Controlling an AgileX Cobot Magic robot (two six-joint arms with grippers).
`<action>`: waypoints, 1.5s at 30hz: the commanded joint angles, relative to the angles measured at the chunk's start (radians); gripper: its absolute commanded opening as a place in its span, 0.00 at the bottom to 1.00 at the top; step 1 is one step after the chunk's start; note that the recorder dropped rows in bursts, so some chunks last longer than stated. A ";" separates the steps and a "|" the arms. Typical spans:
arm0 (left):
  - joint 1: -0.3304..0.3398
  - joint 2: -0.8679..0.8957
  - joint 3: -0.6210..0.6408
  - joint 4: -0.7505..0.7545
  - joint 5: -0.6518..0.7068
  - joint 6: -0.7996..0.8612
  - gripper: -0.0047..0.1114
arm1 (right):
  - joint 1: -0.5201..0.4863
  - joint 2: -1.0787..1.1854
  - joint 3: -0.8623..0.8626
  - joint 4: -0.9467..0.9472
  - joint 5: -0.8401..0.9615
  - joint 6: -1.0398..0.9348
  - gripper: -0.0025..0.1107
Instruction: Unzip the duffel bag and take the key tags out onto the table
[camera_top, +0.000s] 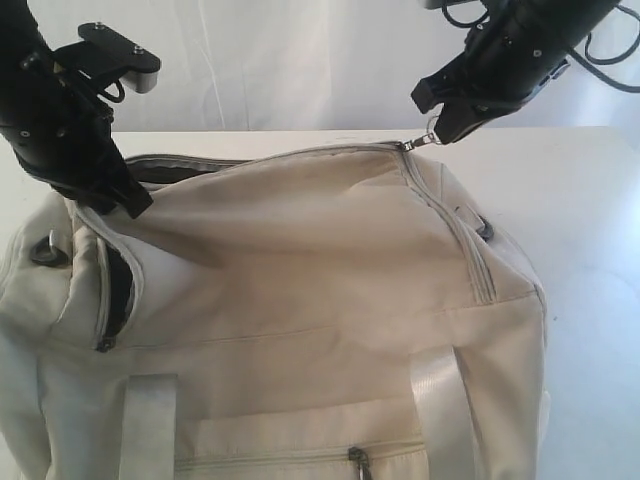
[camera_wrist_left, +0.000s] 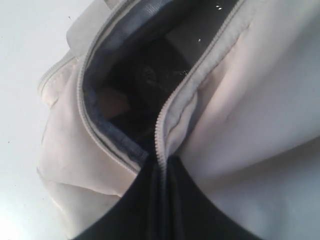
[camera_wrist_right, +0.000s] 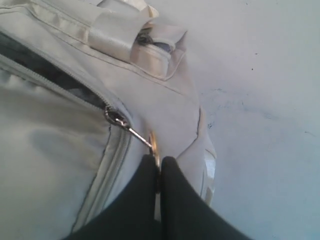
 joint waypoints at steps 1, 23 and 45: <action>0.003 -0.014 0.008 0.036 0.050 -0.003 0.04 | -0.026 -0.090 0.106 -0.075 -0.070 0.006 0.02; -0.144 0.445 -0.651 -0.679 0.029 0.676 0.55 | -0.026 -0.134 0.238 0.060 -0.141 -0.045 0.02; -0.189 0.509 -0.659 -0.510 -0.127 0.639 0.04 | -0.026 -0.134 0.238 0.064 -0.143 -0.052 0.02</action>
